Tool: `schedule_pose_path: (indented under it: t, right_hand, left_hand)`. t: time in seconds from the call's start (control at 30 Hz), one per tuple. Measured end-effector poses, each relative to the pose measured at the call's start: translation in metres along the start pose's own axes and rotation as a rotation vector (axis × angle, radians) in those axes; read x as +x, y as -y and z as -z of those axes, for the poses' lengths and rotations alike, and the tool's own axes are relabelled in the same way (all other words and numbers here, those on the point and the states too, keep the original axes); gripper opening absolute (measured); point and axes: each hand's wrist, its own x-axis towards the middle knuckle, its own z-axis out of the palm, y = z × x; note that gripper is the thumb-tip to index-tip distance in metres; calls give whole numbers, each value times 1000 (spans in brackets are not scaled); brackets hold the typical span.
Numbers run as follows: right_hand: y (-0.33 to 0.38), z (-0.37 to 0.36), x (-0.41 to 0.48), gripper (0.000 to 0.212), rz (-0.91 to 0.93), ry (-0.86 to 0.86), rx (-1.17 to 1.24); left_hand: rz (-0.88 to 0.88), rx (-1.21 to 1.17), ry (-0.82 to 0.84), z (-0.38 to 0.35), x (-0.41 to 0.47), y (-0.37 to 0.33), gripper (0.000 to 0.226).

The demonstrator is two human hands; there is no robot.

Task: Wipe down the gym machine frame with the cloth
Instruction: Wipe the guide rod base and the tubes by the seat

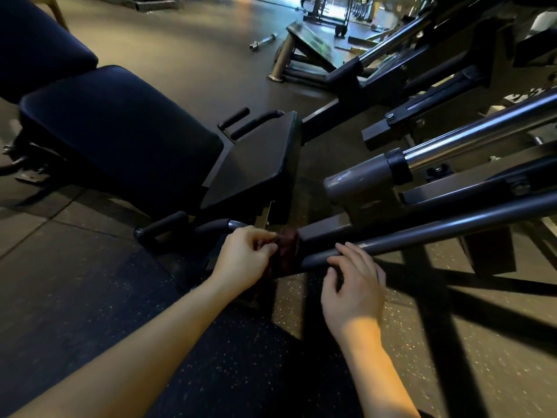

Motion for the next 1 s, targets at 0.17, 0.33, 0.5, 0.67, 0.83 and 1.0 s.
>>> schedule_pose_path:
  t: [0.17,0.33,0.5,0.67,0.83,1.0]
  right_hand:
    - [-6,6,-1,21,4,40,52]
    - [-14,24,-6,23,-24,-115,345]
    - [3,49,-3,31,-215,-25,634]
    - [31,70,5,43,-281,179,912]
    - [37,82,21,8,-464,151,965]
    - [52,90,25,19,-652,168,1076]
  left_hand:
    - [-83,-110,-130,-27,2,-26,21]
    - [98,-61,127,-59,-9,-43,17]
    - [118,123,511,6,7,-93,18]
    - [50,91,718,30,29,-165,12]
    - [71,-71,758,49,51,-151,14]
    - [54,-95,900,51,73,-136,13]
